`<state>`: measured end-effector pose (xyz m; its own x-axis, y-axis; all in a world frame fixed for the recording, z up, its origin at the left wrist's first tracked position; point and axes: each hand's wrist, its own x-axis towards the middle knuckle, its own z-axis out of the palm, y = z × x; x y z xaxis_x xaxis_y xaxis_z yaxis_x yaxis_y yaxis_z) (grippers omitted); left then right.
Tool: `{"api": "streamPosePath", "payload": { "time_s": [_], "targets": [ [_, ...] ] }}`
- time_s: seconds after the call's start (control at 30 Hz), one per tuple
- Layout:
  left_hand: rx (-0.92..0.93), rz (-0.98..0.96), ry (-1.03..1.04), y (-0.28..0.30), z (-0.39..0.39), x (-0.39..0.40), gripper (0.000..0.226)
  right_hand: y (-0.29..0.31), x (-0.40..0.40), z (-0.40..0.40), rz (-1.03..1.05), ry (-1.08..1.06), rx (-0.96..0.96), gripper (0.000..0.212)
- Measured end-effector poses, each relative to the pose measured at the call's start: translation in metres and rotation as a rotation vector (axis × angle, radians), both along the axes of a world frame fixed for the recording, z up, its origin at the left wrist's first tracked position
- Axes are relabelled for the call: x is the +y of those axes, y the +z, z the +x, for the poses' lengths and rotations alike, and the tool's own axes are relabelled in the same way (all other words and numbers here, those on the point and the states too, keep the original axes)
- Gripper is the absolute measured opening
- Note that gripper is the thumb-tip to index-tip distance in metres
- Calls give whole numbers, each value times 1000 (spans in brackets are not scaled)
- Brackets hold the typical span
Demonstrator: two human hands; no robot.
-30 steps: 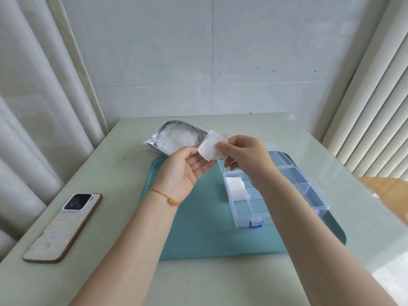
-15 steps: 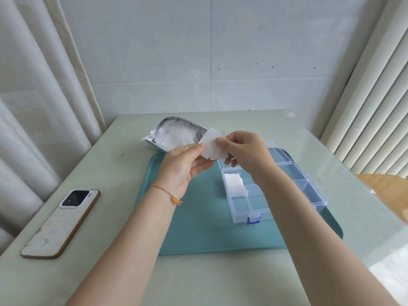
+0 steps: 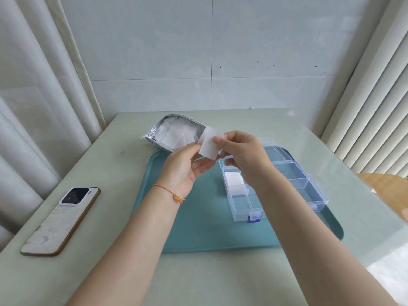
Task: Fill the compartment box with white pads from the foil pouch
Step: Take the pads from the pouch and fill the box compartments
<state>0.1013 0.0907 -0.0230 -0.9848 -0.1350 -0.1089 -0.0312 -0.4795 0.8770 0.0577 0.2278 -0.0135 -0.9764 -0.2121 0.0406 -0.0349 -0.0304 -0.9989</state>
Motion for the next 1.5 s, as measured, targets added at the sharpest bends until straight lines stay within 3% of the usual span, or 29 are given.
{"api": "streamPosePath", "payload": {
  "time_s": [0.2,0.77,0.97,1.17,1.23,1.4,1.5],
  "targets": [
    [-25,119,-21,4,3,3,21,-3,0,-2,10,-74,12,20],
    [-37,134,-118,5,5,5,29,-4,-3,-3,-130,-90,22,20],
    [-94,-272,9,-1,3,0,11,-1,0,0,116,-10,89,24],
    [-97,-420,190,-5,0,-4,11,-12,0,1,751,137,542,82],
    [-84,-421,185,-6,-1,-3,11,-17,-3,1,926,89,627,87],
    [-79,-463,150,-7,-2,-2,12,-17,-3,1,1000,1,700,62],
    [-79,-461,151,-7,-2,-1,13,-13,1,0,939,70,623,70]
  ]
}}
